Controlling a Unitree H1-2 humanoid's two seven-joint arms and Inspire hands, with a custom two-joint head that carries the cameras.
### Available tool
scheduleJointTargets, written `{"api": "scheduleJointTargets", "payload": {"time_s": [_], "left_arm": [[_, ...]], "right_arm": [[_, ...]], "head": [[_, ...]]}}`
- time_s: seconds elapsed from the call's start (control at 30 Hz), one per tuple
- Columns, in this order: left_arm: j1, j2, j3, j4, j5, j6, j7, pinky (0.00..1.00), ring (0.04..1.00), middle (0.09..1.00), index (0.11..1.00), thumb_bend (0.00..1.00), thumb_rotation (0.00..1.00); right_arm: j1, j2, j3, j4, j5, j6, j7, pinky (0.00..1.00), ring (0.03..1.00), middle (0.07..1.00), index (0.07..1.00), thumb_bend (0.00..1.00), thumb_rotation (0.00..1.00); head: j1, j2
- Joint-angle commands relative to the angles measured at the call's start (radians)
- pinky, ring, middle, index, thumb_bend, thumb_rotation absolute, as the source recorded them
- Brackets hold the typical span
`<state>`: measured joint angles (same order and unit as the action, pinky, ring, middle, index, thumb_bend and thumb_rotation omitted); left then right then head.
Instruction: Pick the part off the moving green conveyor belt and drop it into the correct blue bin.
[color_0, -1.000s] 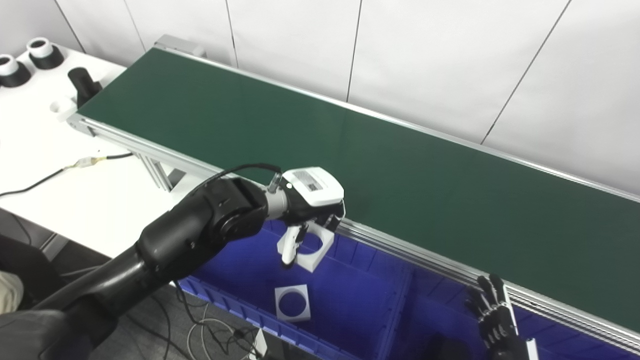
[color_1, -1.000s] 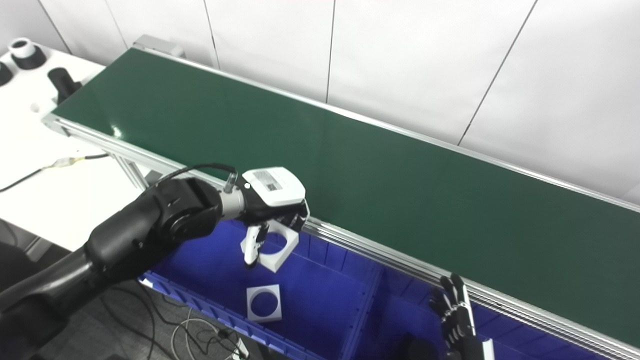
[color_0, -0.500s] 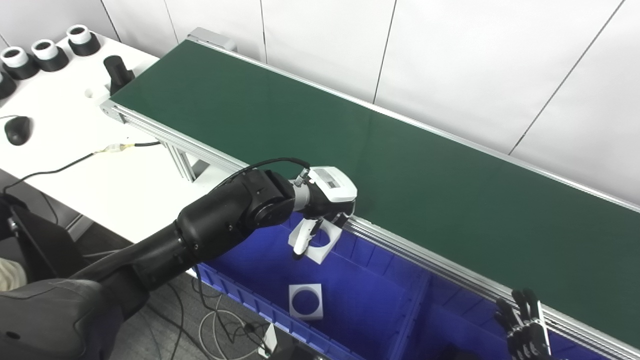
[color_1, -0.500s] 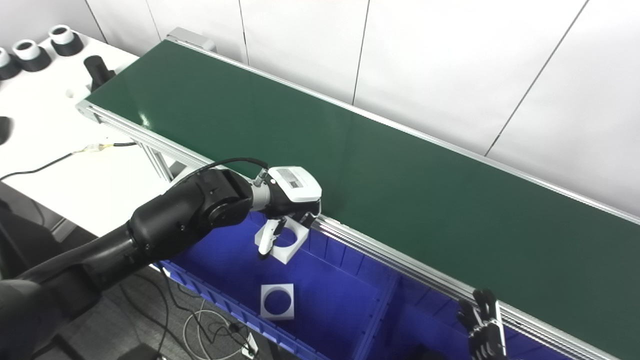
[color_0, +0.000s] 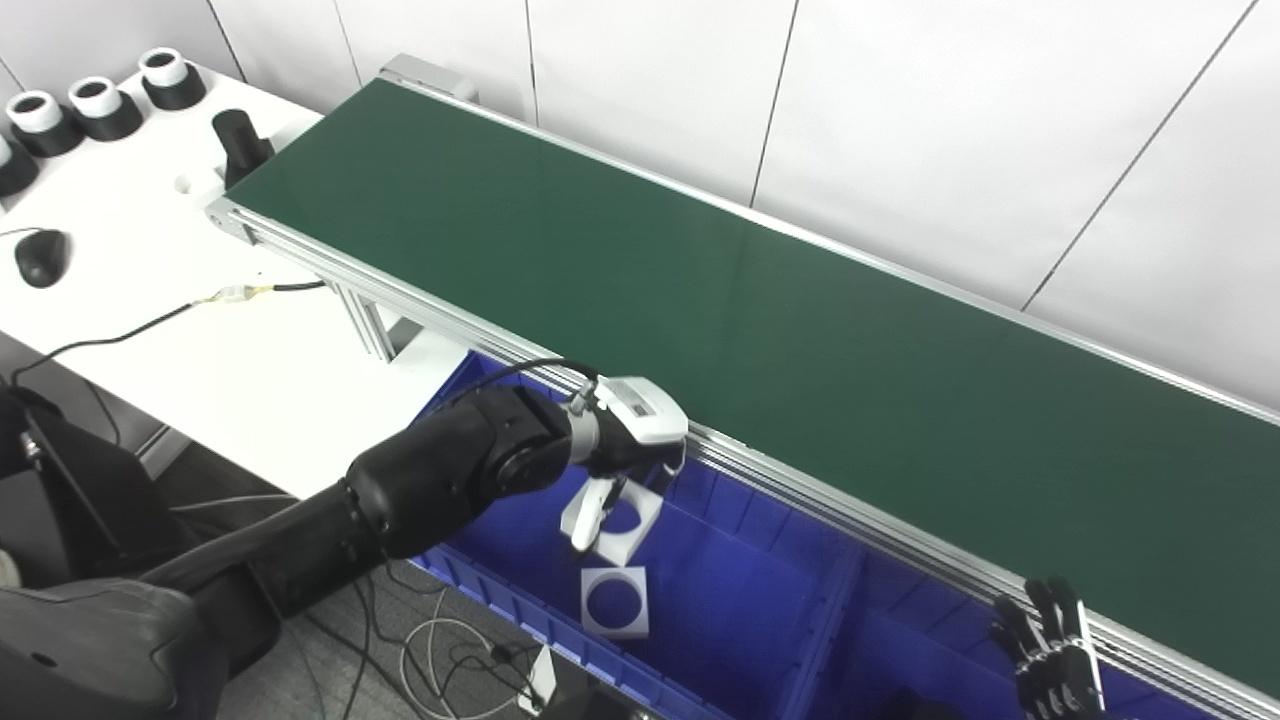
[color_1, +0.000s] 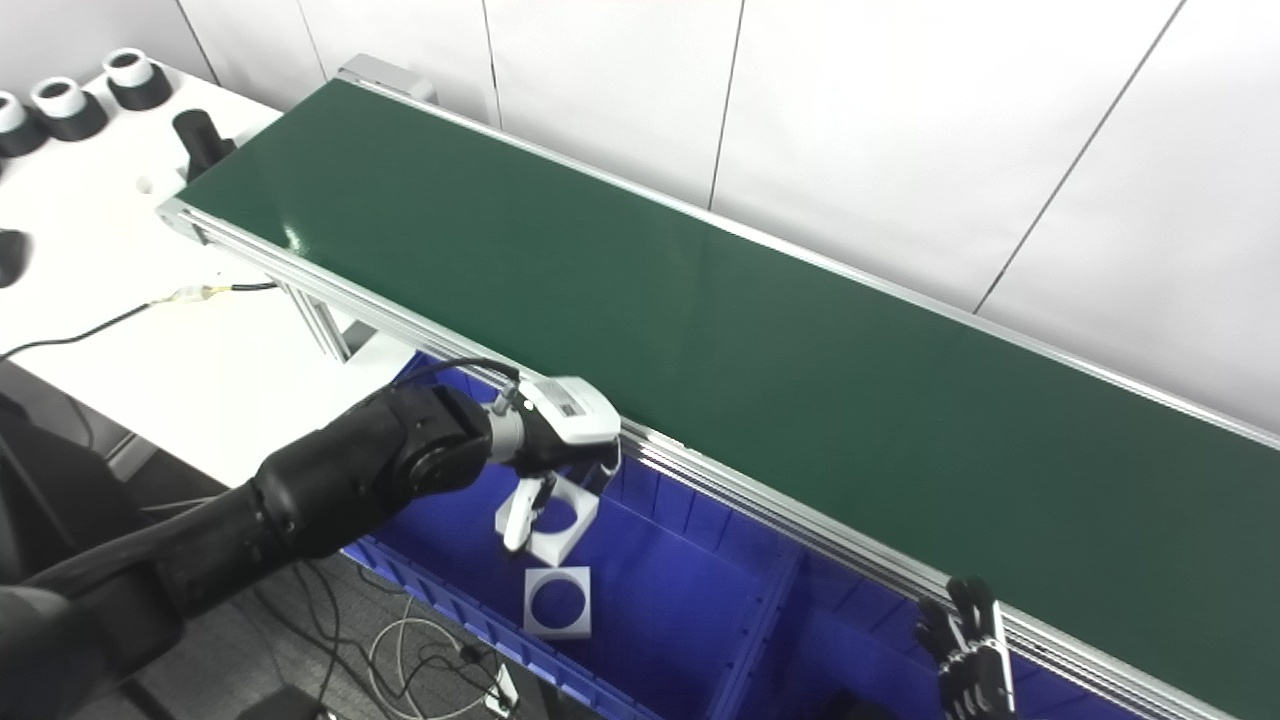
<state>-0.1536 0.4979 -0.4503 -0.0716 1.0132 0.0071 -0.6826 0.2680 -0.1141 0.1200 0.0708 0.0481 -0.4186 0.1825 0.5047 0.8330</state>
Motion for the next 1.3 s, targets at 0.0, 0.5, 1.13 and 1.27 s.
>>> {"api": "scheduleJointTargets", "payload": {"time_s": [0.0, 0.5, 1.13, 1.27], "left_arm": [[-0.008, -0.004, -0.002, -0.018, 0.007, 0.008, 0.014, 0.27, 0.342, 0.426, 0.515, 0.52, 0.00], [0.045, -0.012, -0.062, 0.035, 0.058, -0.013, 0.111, 0.30, 0.368, 0.436, 0.509, 0.52, 0.00], [0.060, -0.010, -0.056, 0.053, 0.049, -0.035, 0.244, 0.38, 0.451, 0.526, 0.492, 0.52, 0.06], [0.054, -0.004, -0.065, 0.058, 0.056, -0.038, 0.242, 0.45, 0.518, 0.610, 0.594, 0.85, 0.26]], "right_arm": [[-0.005, 0.003, -0.006, -0.029, 0.004, -0.050, 0.006, 0.86, 0.893, 0.955, 0.980, 0.92, 0.97], [-0.004, 0.005, -0.009, -0.033, 0.004, -0.050, 0.008, 0.85, 0.889, 0.953, 0.976, 0.90, 0.97], [-0.002, 0.007, -0.008, -0.030, -0.003, -0.050, 0.005, 0.85, 0.882, 0.948, 0.974, 0.91, 0.97], [-0.002, 0.007, -0.006, -0.030, -0.001, -0.050, 0.007, 0.85, 0.884, 0.948, 0.977, 0.92, 0.97]], "head": [[-0.006, 0.003], [-0.011, 0.000], [-0.028, -0.009], [-0.029, -0.009]]}}
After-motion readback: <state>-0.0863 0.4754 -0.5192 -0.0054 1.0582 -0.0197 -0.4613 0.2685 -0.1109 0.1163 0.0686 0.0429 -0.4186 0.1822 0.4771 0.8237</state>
